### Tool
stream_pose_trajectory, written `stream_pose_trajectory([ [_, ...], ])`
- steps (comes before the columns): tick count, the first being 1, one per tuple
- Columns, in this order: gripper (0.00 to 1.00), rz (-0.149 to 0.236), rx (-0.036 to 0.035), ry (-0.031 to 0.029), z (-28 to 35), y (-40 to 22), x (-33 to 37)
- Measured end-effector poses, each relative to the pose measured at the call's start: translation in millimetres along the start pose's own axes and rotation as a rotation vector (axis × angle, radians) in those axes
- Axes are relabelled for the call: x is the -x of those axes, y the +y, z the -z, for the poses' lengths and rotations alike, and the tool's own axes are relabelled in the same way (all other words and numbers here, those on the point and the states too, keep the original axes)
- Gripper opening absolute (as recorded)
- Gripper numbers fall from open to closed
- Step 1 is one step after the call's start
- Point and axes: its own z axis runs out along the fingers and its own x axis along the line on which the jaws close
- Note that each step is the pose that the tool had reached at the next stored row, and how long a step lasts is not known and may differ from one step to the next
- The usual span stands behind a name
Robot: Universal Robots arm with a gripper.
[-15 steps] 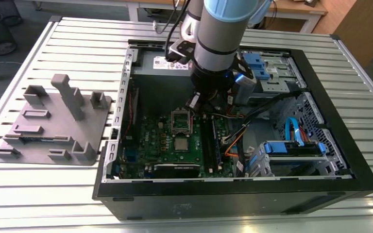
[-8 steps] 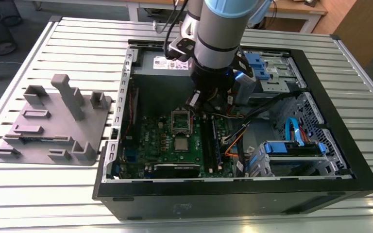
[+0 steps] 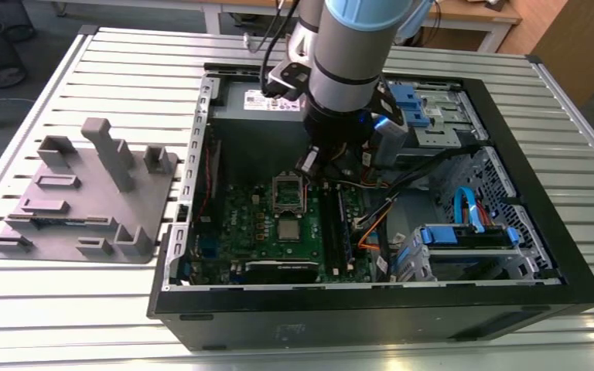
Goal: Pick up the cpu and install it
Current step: 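Close the cpu cover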
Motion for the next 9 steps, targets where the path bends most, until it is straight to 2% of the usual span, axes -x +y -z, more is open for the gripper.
stream_pose_trajectory([
  [5, 0.11, -0.002, -0.0044, -0.0052, -1.3, -0.5, -1.3],
  [9, 0.11, -0.038, -0.0059, -0.0068, -2.1, -0.6, -1.5],
])
